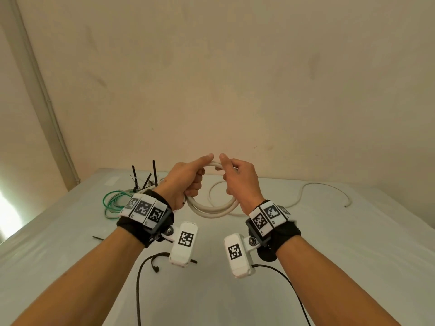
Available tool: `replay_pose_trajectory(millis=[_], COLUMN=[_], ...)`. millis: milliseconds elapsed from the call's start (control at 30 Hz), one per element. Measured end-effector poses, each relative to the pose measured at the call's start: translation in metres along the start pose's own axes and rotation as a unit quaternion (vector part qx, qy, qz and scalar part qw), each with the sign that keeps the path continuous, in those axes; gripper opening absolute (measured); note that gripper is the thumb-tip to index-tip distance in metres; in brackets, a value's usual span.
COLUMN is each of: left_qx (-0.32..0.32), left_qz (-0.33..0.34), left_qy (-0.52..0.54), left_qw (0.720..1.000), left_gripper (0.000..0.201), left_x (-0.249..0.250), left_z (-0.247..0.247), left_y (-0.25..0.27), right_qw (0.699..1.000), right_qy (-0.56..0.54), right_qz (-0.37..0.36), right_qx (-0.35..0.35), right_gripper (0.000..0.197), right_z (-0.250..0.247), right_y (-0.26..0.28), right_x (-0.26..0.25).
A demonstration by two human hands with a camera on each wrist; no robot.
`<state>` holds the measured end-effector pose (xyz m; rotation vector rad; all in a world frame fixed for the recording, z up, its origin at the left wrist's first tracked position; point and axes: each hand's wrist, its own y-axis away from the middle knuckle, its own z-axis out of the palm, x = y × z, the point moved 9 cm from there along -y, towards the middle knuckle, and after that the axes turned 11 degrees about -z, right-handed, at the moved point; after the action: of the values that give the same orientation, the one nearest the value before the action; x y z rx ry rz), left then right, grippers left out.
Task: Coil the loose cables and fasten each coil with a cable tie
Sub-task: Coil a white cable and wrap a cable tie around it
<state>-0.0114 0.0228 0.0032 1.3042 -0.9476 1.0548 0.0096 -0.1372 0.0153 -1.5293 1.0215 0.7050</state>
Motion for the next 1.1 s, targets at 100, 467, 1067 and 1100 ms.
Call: replay_pose_trajectory(millis=[100,467,1067,1100], left_qx=[0.069,0.13,0.144,0.135], left_qz=[0.009,-0.034,-0.005,-0.001], left_qy=[0.0,0.087,0.086,0.085], left_qw=[0.998,0.987,0.986,0.987], left_gripper=[0.045,0.042,0.041,0.04], left_x=[0.006,-0.021,-0.03,-0.029], left_z=[-0.028,-0.14,-0.128,-0.123], left_y=[0.001,-0.004,-0.003,-0.003], right_qw=[0.996,0.801,0.888,0.89], right_qy=[-0.054,0.284,0.063,0.03], right_qz=[0.043,0.078,0.152,0.155], right_qx=[-0.061,-0.521,-0.43,-0.427], right_gripper=[0.051,0.042,0.042,0.049], right_z=[0.023,0.113,0.068,0.064], right_y=[0.006,0.091,0.069,0.068], right_x=[0.01,0.064,0.048,0.042])
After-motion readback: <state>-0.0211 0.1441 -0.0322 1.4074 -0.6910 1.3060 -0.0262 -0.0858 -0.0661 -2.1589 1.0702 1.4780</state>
